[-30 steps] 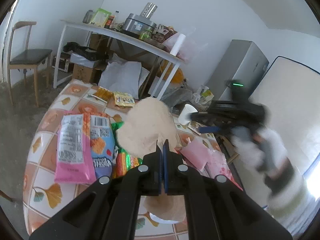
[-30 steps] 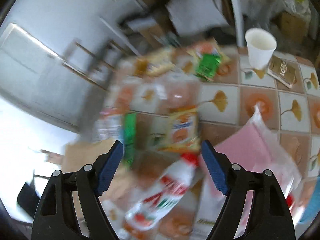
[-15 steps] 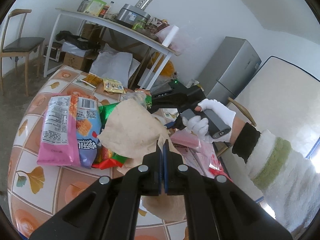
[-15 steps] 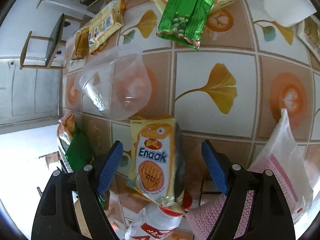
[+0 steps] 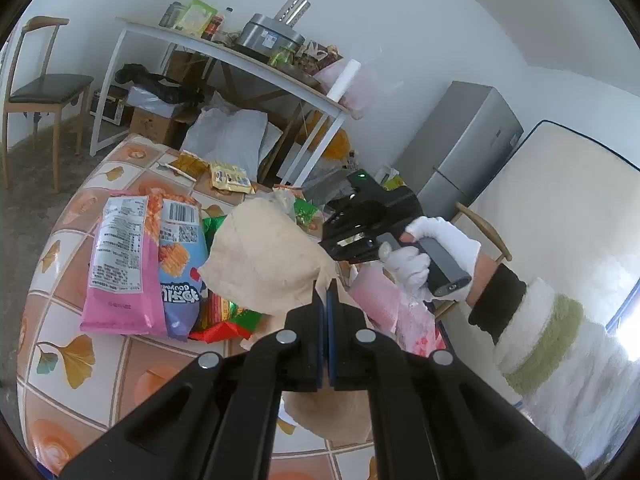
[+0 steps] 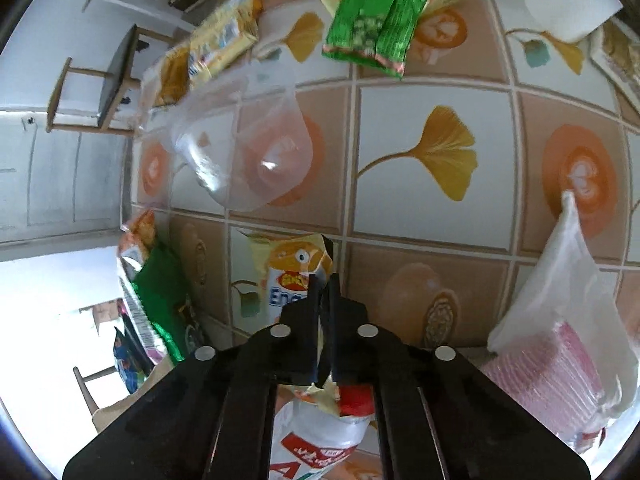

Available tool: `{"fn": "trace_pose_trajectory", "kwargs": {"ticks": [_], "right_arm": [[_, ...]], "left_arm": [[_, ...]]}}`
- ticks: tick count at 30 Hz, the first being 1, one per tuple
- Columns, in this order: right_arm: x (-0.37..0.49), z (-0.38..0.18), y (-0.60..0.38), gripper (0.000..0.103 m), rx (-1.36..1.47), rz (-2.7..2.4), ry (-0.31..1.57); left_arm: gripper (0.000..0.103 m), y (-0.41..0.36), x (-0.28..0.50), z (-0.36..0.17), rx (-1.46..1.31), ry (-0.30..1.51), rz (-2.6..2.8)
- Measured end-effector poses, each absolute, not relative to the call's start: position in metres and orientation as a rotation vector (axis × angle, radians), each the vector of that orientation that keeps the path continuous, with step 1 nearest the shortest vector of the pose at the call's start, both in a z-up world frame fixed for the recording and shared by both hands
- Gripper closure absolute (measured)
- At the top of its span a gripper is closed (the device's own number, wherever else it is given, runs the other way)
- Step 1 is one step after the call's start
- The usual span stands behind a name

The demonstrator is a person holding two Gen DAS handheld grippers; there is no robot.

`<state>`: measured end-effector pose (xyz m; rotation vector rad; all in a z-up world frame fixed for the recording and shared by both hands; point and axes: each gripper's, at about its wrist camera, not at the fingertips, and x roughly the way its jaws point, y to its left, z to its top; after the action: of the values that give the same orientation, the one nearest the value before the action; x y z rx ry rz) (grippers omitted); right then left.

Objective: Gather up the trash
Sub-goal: 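Lift the paper bag with the left gripper while the right gripper grasps a yellow snack wrapper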

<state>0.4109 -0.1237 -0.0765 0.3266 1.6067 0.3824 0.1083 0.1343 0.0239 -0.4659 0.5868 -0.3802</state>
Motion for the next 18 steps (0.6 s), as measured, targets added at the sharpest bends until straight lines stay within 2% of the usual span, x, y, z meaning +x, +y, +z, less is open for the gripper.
{"fn": "trace_pose_trajectory", "kwargs": {"ticks": [18], "right_arm": [[0.372,0.026,-0.15,0.103,0.49,0.53,1.312]], "left_arm": [[0.102,0.148,0.09,0.041,-0.482,0.526,-0.347]]}}
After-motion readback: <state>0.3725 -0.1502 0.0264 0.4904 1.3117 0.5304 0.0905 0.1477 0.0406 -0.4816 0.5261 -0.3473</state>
